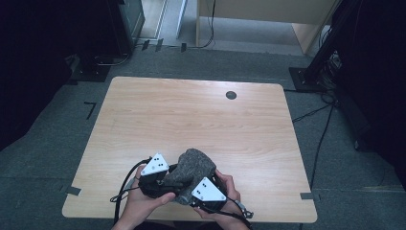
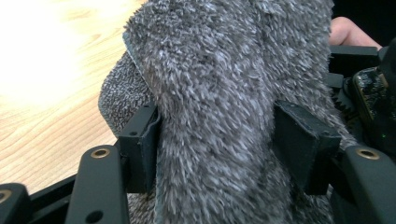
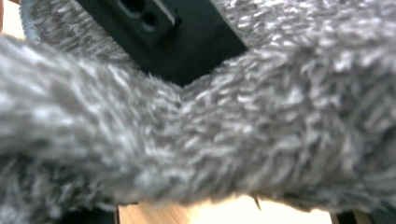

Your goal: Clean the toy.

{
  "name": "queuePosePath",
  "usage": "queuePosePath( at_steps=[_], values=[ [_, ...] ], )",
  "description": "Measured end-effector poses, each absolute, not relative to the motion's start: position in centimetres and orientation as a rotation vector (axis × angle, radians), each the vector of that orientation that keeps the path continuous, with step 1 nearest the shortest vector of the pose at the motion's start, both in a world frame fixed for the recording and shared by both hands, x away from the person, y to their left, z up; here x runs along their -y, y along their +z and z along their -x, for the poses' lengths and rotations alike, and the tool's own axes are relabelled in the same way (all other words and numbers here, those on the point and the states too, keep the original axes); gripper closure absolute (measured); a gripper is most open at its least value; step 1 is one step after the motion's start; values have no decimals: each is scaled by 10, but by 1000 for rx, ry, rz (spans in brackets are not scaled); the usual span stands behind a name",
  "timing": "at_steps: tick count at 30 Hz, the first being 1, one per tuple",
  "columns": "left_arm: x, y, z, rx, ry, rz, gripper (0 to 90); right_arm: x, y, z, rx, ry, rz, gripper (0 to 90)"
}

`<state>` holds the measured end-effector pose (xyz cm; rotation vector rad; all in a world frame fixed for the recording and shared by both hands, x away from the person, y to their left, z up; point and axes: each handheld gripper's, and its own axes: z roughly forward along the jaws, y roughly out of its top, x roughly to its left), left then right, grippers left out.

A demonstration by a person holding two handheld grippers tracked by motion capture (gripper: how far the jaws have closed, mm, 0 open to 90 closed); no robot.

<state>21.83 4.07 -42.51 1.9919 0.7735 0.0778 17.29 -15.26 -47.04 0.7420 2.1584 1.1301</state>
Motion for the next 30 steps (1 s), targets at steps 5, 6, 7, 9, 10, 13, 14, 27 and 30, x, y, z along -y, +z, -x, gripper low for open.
queuePosePath(
  at_steps=[5,6,7,9,10,13,14,27,30],
  values=[
    [-58,-421,-225,-781,38,-1932,675,156,-468,-173,-2144,1139,-752,346],
    [-60,-421,-226,-781,38,-1932,698,157,-468,-173,-2142,1141,-755,345],
    [-62,-421,-227,-784,42,-1929,703,158,-468,-174,-2140,1143,-758,345],
    [-63,-421,-227,-791,36,-1911,684,158,-468,-174,-2137,1150,-765,345],
    [-62,-421,-227,-790,36,-1905,642,158,-467,-174,-2135,1158,-765,345],
    [-55,-421,-221,-746,32,-1929,553,159,-465,-173,-2128,1179,-756,345],
    [-54,-420,-219,-744,63,-1926,607,159,-464,-173,-2124,1172,-757,345],
    [-83,-420,-237,-791,-32,-1862,756,170,-456,-171,-2092,1292,-755,345],
    [-78,-424,-239,-795,-49,-1883,752,170,-453,-169,-2085,1303,-728,346]
  ],
)
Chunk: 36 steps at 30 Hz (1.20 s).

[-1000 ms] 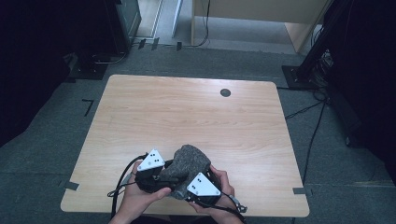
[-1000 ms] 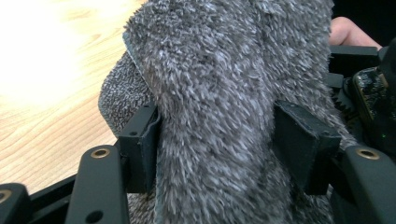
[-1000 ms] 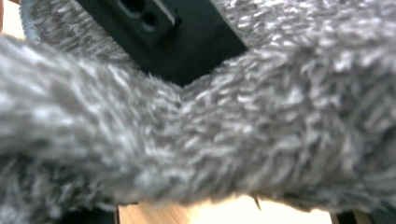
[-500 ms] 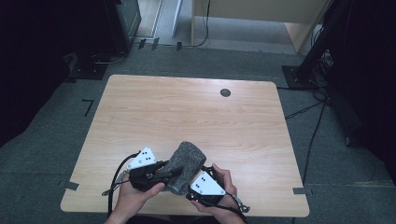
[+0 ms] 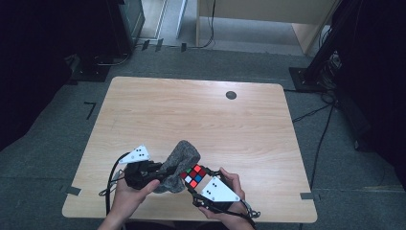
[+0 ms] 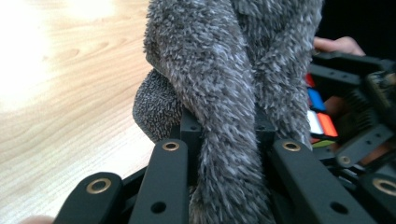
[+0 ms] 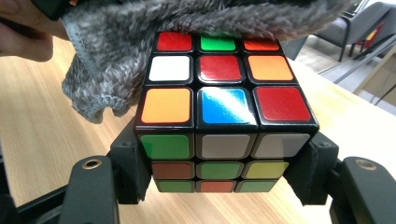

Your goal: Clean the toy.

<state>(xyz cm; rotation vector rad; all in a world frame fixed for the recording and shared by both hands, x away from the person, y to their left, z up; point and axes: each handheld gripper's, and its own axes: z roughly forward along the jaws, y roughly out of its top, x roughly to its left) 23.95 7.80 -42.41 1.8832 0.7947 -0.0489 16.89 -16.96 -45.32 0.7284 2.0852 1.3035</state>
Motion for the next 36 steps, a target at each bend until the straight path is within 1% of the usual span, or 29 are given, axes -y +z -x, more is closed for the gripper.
queuePosePath(
  at_steps=[3,6,7,10,11,14,19,23,25,31,33,36],
  values=[
    [-75,-429,-239,-789,-28,-1923,754,172,-451,-169,-2074,1310,-730,346],
    [-75,-429,-239,-783,-20,-1926,754,173,-449,-168,-2065,1325,-732,346],
    [-76,-428,-239,-779,-28,-1911,754,173,-450,-168,-2063,1333,-731,346],
    [-86,-418,-237,-729,-119,-1785,756,172,-453,-169,-2073,1336,-735,345],
    [-87,-414,-237,-723,-124,-1776,756,171,-454,-169,-2074,1315,-732,346],
    [-85,-416,-237,-742,-67,-1829,753,170,-452,-167,-2065,1335,-722,346],
    [-83,-438,-246,-803,-131,-1858,753,170,-442,-162,-2042,1355,-685,346],
    [-86,-422,-240,-725,-143,-1791,753,172,-447,-165,-2052,1351,-704,346],
    [-86,-419,-238,-710,-120,-1792,748,173,-448,-167,-2055,1335,-711,346],
    [-84,-436,-244,-750,-118,-1835,742,172,-440,-162,-2035,1350,-697,346],
    [-85,-430,-241,-721,-89,-1822,733,173,-441,-164,-2035,1356,-697,346],
    [-88,-421,-237,-642,-89,-1754,719,174,-445,-167,-2041,1332,-725,346]
  ],
)
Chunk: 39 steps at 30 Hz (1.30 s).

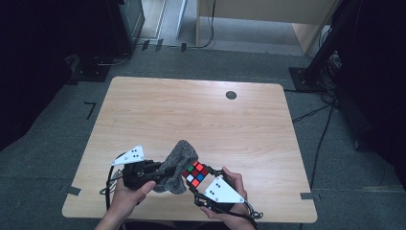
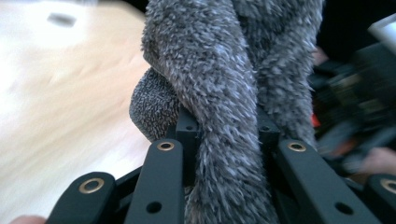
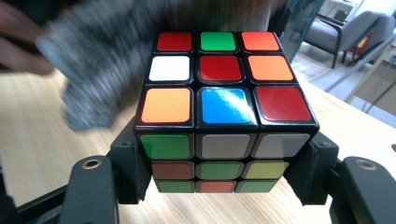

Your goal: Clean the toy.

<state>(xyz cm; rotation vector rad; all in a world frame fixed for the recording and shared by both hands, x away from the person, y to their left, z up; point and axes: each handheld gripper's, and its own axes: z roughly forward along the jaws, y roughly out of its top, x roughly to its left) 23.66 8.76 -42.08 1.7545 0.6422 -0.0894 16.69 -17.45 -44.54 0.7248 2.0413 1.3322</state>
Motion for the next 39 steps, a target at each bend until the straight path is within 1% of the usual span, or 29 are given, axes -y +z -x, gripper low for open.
queuePosePath(
  at_steps=[3,6,10,14,20,25,28,32,34,37,39],
  values=[
    [-85,-426,-238,-638,-39,-1806,702,176,-443,-166,-2028,1351,-731,345],
    [-84,-436,-241,-665,-64,-1818,706,176,-437,-164,-2010,1366,-714,346],
    [-83,-432,-238,-652,-21,-1832,710,178,-439,-165,-2010,1368,-723,346],
    [-84,-426,-237,-655,-50,-1809,709,180,-443,-169,-2029,1343,-739,346],
    [-84,-436,-243,-680,-99,-1826,707,176,-439,-163,-2030,1365,-703,346],
    [-85,-435,-241,-645,-68,-1818,704,178,-443,-167,-2033,1367,-726,346],
    [-87,-430,-240,-618,-100,-1775,706,178,-449,-171,-2050,1308,-755,346],
    [-89,-434,-244,-632,-157,-1775,704,182,-447,-173,-2024,1342,-817,345],
    [-87,-437,-245,-654,-175,-1796,702,185,-443,-172,-1974,1372,-844,346],
    [-80,-443,-246,-690,-115,-1890,705,187,-432,-165,-1897,1422,-826,346],
    [-75,-449,-246,-701,-129,-1918,707,187,-427,-164,-1891,1436,-818,346]
  ],
)
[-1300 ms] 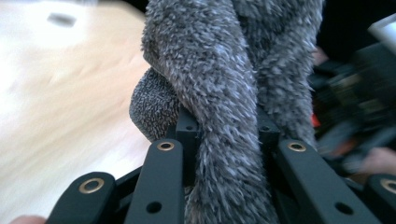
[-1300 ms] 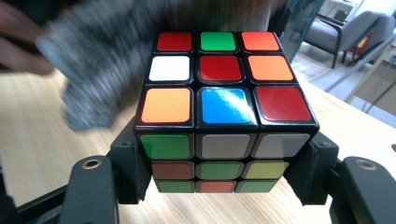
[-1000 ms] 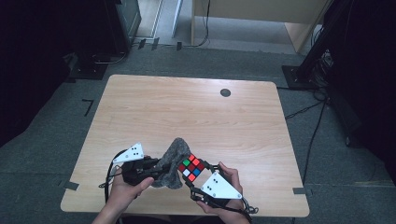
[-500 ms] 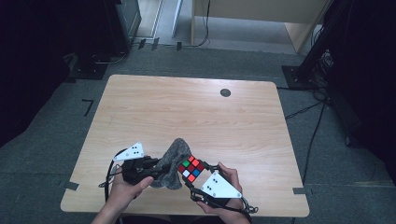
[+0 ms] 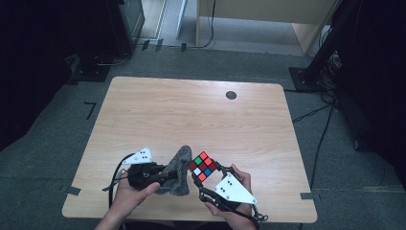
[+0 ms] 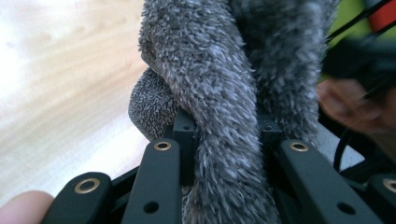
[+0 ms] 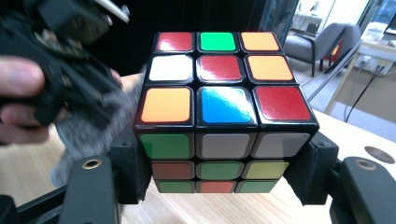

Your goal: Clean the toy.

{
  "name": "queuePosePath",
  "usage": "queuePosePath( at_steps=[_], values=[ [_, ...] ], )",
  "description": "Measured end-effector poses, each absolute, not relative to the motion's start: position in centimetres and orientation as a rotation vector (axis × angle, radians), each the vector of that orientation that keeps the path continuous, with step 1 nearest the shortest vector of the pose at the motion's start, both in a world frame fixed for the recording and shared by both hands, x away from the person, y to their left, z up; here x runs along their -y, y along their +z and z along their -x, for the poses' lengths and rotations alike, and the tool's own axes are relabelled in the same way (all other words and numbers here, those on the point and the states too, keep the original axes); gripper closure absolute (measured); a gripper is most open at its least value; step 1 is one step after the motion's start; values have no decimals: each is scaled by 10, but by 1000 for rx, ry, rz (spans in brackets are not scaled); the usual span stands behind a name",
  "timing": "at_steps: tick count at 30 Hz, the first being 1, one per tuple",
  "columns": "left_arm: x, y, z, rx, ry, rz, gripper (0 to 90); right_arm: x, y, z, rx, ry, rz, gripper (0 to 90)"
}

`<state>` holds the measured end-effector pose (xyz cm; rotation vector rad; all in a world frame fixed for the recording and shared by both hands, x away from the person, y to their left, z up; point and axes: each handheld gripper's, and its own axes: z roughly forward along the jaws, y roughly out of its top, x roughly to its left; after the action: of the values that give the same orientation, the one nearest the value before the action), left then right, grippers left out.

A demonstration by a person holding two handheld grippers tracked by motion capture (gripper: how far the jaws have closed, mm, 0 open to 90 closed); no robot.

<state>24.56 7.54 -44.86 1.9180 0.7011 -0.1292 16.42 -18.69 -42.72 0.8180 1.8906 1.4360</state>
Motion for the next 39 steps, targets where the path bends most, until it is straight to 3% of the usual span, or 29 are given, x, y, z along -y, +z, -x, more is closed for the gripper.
queuePosePath(
  at_steps=[7,15,19,39],
  values=[
    [-49,-455,-233,-615,-108,-2020,705,182,-437,-170,-1937,1487,-912,346],
    [-37,-463,-230,-617,-115,-2019,705,176,-440,-171,-1957,1556,-976,345],
    [-39,-470,-234,-610,-169,-1969,709,168,-439,-168,-1976,1545,-953,346],
    [-46,-465,-232,-538,-103,-1963,730,184,-437,-176,-1922,1502,-1062,346]
  ],
)
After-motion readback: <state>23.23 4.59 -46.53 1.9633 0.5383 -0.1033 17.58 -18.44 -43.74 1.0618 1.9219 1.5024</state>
